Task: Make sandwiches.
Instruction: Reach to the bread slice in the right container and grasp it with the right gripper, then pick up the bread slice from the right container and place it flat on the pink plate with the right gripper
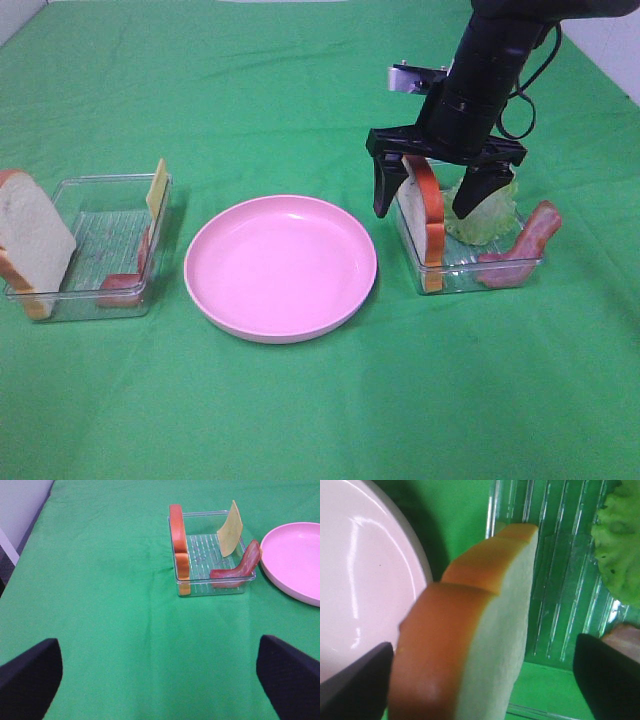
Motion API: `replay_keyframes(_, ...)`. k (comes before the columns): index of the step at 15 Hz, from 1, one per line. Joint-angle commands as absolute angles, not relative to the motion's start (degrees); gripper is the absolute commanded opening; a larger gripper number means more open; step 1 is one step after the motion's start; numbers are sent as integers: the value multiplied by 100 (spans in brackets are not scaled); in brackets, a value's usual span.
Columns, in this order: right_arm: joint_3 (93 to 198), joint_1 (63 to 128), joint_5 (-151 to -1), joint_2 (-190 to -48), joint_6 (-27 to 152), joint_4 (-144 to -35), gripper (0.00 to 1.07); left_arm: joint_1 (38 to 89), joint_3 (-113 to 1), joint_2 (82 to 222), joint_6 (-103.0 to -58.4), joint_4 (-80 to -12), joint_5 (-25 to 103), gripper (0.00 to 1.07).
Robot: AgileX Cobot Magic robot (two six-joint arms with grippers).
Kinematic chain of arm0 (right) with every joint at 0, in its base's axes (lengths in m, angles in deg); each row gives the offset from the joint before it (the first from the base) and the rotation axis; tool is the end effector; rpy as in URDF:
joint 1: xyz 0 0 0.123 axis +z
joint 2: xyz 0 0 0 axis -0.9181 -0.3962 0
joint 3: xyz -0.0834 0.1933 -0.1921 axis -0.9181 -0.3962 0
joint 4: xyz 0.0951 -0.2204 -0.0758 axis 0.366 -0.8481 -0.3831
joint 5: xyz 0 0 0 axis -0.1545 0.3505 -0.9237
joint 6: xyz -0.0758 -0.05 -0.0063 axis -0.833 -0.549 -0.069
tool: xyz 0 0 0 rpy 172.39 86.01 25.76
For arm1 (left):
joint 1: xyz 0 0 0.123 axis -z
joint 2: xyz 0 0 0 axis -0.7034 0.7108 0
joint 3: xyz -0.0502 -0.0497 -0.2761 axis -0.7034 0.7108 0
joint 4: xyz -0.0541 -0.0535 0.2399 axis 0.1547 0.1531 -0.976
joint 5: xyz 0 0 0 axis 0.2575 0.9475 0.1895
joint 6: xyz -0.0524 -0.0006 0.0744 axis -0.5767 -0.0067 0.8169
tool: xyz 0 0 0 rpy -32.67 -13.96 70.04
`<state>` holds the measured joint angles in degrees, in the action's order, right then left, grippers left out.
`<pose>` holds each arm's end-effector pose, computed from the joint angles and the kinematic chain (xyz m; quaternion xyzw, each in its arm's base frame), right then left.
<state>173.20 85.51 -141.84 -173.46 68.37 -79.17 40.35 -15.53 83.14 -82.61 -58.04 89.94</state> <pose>0.4066 0.1546 0.1715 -0.1147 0.9890 0.0898 0.0247 -0.0088 -0.0041 0.2798 -0.0173 0.8548 0.0066 0.5187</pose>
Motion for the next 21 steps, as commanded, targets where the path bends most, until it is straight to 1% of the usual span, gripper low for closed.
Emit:
replay_keyframes(1, 17343, 8551, -14218, -17392, 6860, -7929, 67, 4018, -1542, 8240, -8250, -5752, 8914, 100)
replay_keyframes(2, 17343, 8551, -14206, -17375, 6877, -7929, 49, 4018, -1542, 8240, -8250, -5752, 8914, 100)
replay_keyframes(3, 17343, 8551, -14189, -17375, 6894, -7929, 37, 4018, -1542, 8240, -8250, -5752, 8914, 100)
replay_keyframes(4, 17343, 8551, -14189, -17375, 6905, -7929, 32, 4018, -1542, 8240, -8250, -5752, 8914, 100)
replay_keyframes(8, 17343, 8551, -14229, -17375, 6882, -7952, 32, 4018, -1542, 8240, -8250, -5752, 8914, 100)
replay_keyframes(10, 17343, 8551, -14229, -17375, 6905, -7952, 23, 4018, -1542, 8240, -8250, -5758, 8914, 100)
replay_keyframes(11, 17343, 8551, -14269, -17364, 6928, -7952, 8, 4018, -1542, 8240, -8250, -5758, 8914, 100)
replay_keyframes(12, 17343, 8551, -14344, -17341, 6928, -7952, 0, 4018, -1542, 8240, -8250, -5758, 8914, 100)
replay_keyframes(15, 17348, 8551, -14373, -17238, 6957, -8003, 0, 4018, -1542, 8240, -8250, -5758, 8914, 100)
replay_keyframes(17, 17394, 8551, -14516, -17083, 7186, -8301, 0, 4018, -1542, 8240, -8250, -5758, 8914, 100)
replay_keyframes(21, 17394, 8545, -14688, -16350, 7306, -8318, 0, 4018, -1542, 8240, -8250, -5758, 8914, 100)
